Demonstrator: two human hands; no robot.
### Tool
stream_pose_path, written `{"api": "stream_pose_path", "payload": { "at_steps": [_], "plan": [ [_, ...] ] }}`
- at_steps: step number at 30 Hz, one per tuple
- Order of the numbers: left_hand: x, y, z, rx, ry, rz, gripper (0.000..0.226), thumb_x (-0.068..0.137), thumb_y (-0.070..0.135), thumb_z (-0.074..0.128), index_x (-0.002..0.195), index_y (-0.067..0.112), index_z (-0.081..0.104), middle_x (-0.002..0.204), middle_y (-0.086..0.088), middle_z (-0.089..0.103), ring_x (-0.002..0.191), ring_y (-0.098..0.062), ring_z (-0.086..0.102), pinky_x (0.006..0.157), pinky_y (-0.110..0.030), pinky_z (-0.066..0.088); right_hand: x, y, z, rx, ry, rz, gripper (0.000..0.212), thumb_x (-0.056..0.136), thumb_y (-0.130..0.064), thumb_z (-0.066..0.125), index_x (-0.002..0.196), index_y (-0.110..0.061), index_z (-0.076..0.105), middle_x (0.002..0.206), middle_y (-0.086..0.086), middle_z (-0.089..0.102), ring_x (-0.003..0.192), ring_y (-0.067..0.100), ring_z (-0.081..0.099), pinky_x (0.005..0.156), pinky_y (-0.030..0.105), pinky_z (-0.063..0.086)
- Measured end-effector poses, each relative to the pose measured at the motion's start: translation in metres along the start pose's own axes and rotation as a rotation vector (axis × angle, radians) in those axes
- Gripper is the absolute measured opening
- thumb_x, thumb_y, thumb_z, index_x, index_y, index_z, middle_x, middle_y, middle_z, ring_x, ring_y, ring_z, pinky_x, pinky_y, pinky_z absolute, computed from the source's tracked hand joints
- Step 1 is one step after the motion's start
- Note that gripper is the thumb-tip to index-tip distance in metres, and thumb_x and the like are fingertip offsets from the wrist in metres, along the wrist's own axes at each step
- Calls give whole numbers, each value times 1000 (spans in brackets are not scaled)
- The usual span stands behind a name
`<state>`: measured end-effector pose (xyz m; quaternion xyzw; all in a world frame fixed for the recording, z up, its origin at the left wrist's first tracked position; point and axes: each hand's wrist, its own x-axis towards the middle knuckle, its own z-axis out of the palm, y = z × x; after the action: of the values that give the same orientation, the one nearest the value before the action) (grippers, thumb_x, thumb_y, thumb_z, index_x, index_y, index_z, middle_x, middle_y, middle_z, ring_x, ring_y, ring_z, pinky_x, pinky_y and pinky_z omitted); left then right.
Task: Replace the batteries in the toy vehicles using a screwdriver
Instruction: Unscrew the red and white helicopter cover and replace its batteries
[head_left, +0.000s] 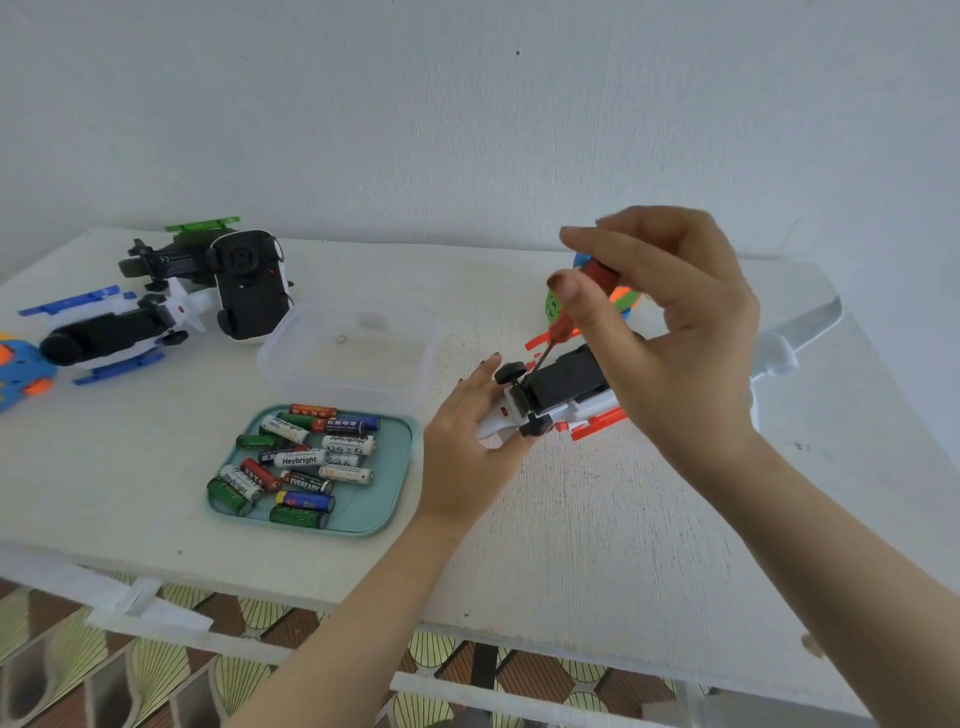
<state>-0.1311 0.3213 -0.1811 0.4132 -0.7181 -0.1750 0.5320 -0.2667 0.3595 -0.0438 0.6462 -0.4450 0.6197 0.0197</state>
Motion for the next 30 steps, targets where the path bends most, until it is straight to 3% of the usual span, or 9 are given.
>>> {"api": "stream_pose_path", "payload": {
  "at_steps": [3,8,11,15,18,21,23,26,30],
  "plan": [
    [1,1,0,11,10,8,79,77,22,79,135,50,33,126,-9,64,120,-21,59,99,-47,50,3,0,-1,7,31,46,21,82,-13,73,103,-10,71,84,2,63,79,-13,56,76,5,41],
    [0,3,0,-14,-18,-26,62,79,36,70,134,36,41,127,-10,64,120,-22,59,99,-51,48,3,1,-3,69,-40,104,19,89,-6,59,105,-10,67,89,-5,67,77,3,66,78,22,53],
    [0,4,-1,-17,-27,-60,63,79,40,69,135,38,40,128,-8,63,121,-18,59,101,-50,47,2,1,-1,25,-28,40,20,89,-8,61,107,-10,70,92,-6,62,81,-3,59,80,17,47],
    [1,6,-2,-2,-12,-25,66,80,40,68,134,54,32,128,-7,63,121,-15,58,103,-43,47,5,-1,0,35,31,59,21,81,-14,74,103,-13,71,81,-2,63,78,-9,57,76,6,41],
    [1,4,-1,-5,-11,-14,65,80,38,68,135,46,37,127,-8,64,120,-14,58,103,-39,47,6,-2,-1,136,2,135,21,83,-8,70,103,-13,69,84,-5,68,76,4,67,80,23,52],
    [1,1,0,-19,-19,-26,64,79,38,70,135,44,40,126,-7,65,118,-15,60,103,-33,47,2,-2,0,155,-46,115,20,87,-2,57,103,-7,69,85,3,70,72,11,68,75,38,56],
    [0,0,0,-30,-26,-37,61,79,37,71,133,39,43,126,-7,65,118,-15,61,103,-27,46,1,-2,1,109,-36,68,21,88,-4,57,103,-7,70,88,4,68,80,7,66,79,31,54],
    [-1,1,0,-27,-25,-34,62,80,36,71,134,38,41,127,-8,64,119,-17,60,103,-36,47,2,-3,3,42,40,18,17,83,-15,71,99,-10,73,82,-2,62,80,5,58,78,14,43],
    [0,1,0,-10,-20,-33,60,80,36,70,133,35,42,126,-9,65,119,-19,60,100,-47,49,2,-4,1,105,26,93,18,84,-12,71,101,-11,68,83,-9,66,79,5,64,80,19,50]
  ]
}}
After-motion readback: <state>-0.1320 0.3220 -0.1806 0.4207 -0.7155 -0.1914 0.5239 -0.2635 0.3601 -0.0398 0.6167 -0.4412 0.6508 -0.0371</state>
